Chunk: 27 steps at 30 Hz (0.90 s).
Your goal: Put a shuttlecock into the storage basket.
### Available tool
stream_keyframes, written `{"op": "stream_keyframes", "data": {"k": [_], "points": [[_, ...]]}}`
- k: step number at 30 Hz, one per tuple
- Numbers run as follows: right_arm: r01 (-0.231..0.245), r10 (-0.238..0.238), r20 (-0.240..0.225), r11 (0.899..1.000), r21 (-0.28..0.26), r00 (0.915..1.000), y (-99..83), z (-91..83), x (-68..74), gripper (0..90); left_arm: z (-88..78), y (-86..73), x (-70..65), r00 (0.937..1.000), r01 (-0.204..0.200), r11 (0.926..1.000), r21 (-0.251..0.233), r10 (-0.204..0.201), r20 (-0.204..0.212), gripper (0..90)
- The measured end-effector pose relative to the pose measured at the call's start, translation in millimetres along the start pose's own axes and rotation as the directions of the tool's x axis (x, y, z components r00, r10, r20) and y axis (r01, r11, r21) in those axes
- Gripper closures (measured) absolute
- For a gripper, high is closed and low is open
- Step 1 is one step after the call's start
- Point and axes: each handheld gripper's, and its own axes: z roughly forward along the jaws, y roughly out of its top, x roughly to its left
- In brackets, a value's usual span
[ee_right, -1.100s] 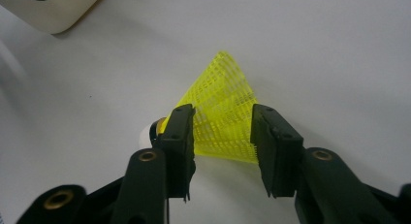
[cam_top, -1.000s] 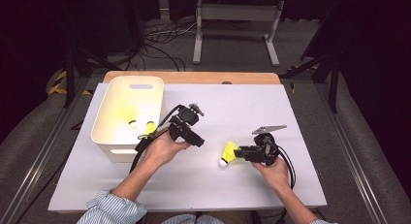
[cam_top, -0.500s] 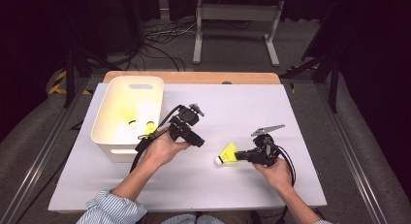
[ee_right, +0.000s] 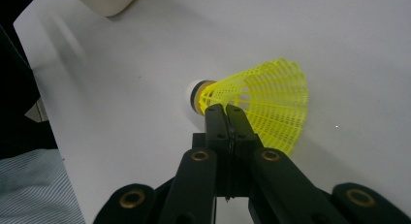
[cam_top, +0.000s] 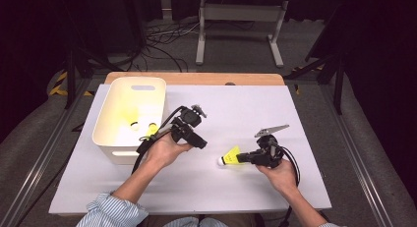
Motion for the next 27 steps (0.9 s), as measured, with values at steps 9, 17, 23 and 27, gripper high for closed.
{"op": "stream_keyframes", "data": {"k": [9,17,23,27], "points": [[0.013,-0.013,-0.001,1.000,-0.023,0.9999,8.5,-8.3,2.6,90.0,-1.1,-0.1,-0.5,0.9999,-0.011,0.9999,-0.002,0.011,0.009,31.6],[0.019,-0.019,-0.004,0.999,-0.036,0.9998,13.7,-12.8,4.2,90.0,-2.3,0.9,-1.3,0.9996,-0.024,0.9997,-0.008,0.024,0.018,31.7],[0.022,-0.023,-0.006,0.999,-0.049,0.9997,17.4,-15.2,5.6,90.0,-2.5,1.9,-1.8,0.9992,-0.030,0.9995,-0.010,0.031,0.026,31.6],[0.021,-0.021,-0.015,0.998,-0.059,0.9997,20.0,-16.7,6.7,90.0,-2.2,2.5,-3.1,0.9987,-0.042,0.9990,-0.014,0.043,0.028,31.3]]}}
